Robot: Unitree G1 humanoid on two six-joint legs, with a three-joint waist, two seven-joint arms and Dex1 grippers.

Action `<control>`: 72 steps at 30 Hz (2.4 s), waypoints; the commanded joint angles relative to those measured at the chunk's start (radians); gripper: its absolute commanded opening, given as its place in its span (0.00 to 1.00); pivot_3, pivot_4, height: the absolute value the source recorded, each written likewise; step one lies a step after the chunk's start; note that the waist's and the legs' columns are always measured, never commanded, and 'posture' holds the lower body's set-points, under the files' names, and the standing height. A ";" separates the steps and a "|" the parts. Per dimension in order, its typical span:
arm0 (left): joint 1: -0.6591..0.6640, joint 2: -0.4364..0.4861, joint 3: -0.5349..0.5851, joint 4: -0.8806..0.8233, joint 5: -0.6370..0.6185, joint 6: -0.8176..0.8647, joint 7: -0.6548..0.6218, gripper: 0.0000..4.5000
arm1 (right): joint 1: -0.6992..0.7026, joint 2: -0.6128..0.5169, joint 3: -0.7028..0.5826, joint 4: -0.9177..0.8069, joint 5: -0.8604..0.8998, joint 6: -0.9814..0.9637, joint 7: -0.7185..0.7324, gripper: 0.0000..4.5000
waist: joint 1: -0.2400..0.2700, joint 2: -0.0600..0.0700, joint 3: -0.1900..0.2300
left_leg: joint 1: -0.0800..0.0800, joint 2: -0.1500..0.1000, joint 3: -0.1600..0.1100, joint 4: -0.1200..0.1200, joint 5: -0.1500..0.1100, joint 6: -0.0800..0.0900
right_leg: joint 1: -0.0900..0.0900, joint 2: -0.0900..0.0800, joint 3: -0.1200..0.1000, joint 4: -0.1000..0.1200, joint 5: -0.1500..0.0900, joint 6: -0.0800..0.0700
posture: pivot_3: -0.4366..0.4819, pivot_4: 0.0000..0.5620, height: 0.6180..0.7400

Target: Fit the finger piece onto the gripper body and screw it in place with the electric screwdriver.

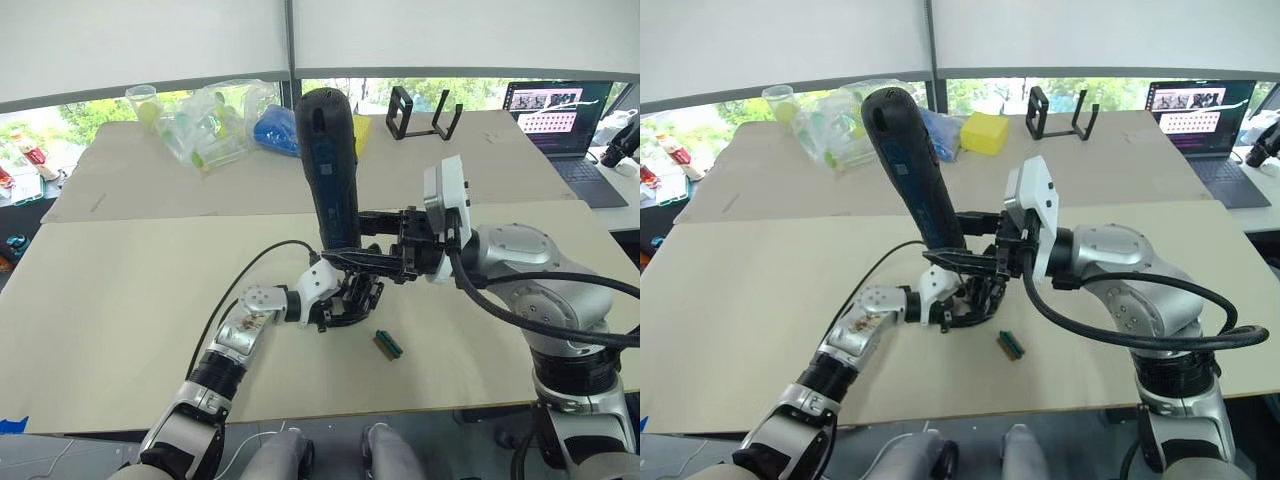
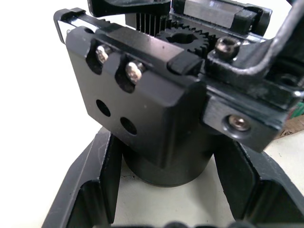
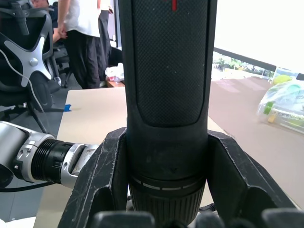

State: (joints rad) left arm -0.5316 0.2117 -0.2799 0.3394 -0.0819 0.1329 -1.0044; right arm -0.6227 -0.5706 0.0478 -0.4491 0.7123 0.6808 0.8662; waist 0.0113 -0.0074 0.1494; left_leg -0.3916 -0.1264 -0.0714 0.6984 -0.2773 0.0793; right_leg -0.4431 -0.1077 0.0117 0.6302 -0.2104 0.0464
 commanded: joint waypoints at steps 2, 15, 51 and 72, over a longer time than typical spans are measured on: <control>0.004 -0.001 0.000 -0.050 -0.021 -0.007 -0.004 0.51 | -0.007 0.008 -0.021 -0.023 0.000 -0.041 0.006 0.42 | 0.000 0.000 0.000 | 0.000 0.000 0.000 0.000 0.000 0.000 | 0.000 0.000 0.000 0.000 0.000 0.000 | 0.48 0.27 1.00; 0.005 -0.002 0.000 -0.049 -0.022 -0.006 -0.003 0.51 | -0.017 0.015 -0.019 -0.017 -0.021 -0.058 0.022 0.42 | 0.000 0.000 0.000 | 0.000 0.000 0.000 0.000 0.000 0.000 | 0.000 0.000 0.000 0.000 0.000 0.000 | 0.48 0.27 1.00; 0.003 -0.003 -0.002 -0.046 -0.021 -0.010 -0.005 0.51 | 0.014 0.024 -0.008 -0.035 -0.036 -0.088 0.034 0.42 | 0.000 0.000 0.000 | 0.000 0.000 0.000 0.000 0.000 0.000 | 0.000 0.000 0.000 0.000 0.000 0.000 | 0.48 0.27 1.00; 0.000 0.000 0.000 -0.047 -0.023 -0.005 -0.007 0.51 | 0.029 0.014 -0.003 -0.029 -0.055 -0.108 0.044 0.42 | 0.000 0.000 0.000 | 0.000 0.000 0.000 0.000 0.000 0.000 | 0.000 0.001 0.000 0.000 0.000 0.000 | 0.48 0.27 1.00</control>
State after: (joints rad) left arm -0.5298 0.2124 -0.2818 0.3362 -0.0819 0.1334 -1.0025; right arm -0.5897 -0.5524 0.0633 -0.4464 0.6500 0.6124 0.9048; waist 0.0113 -0.0074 0.1494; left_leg -0.3915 -0.1264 -0.0713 0.6984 -0.2773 0.0793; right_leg -0.4431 -0.1071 0.0115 0.6303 -0.2104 0.0464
